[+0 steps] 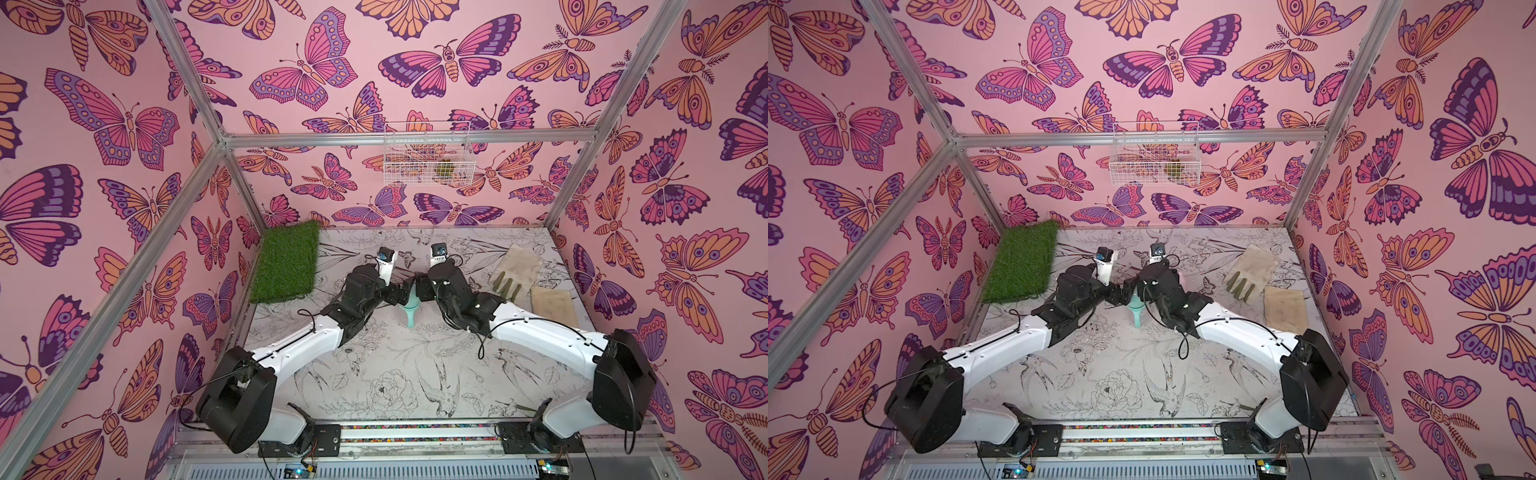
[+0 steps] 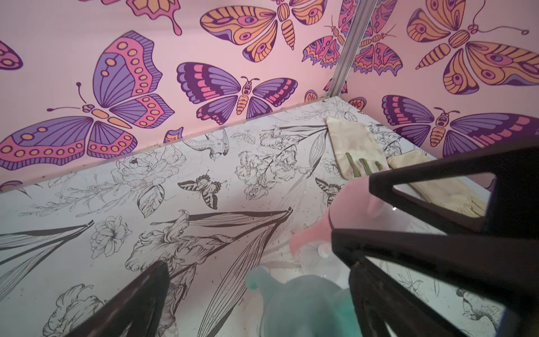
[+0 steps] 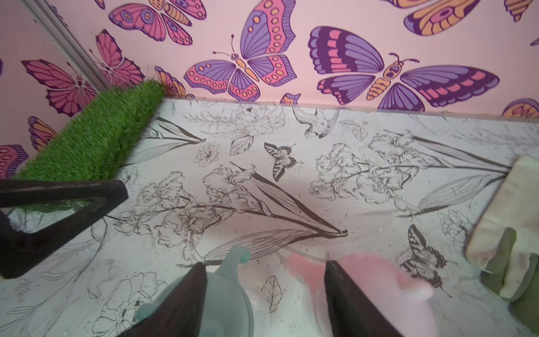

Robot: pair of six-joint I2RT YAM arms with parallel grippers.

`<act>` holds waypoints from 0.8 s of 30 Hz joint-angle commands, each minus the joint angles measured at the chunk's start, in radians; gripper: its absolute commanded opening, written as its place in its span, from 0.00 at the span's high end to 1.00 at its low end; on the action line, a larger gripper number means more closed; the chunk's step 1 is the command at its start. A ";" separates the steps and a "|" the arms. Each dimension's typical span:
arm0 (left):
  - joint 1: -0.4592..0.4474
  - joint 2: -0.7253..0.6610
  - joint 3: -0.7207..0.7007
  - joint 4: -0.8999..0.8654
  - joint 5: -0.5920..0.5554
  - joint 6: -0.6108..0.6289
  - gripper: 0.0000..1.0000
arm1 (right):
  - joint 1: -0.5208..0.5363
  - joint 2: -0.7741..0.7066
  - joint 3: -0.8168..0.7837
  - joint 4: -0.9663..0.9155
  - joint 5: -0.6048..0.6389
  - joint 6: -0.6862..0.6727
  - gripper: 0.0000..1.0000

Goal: Assemble the baby bottles
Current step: Close the lid on the baby bottle, then reset both arms

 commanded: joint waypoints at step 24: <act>0.657 -0.107 -0.520 0.334 0.068 0.021 0.00 | -0.761 -0.417 -0.794 0.587 -0.203 -0.305 0.08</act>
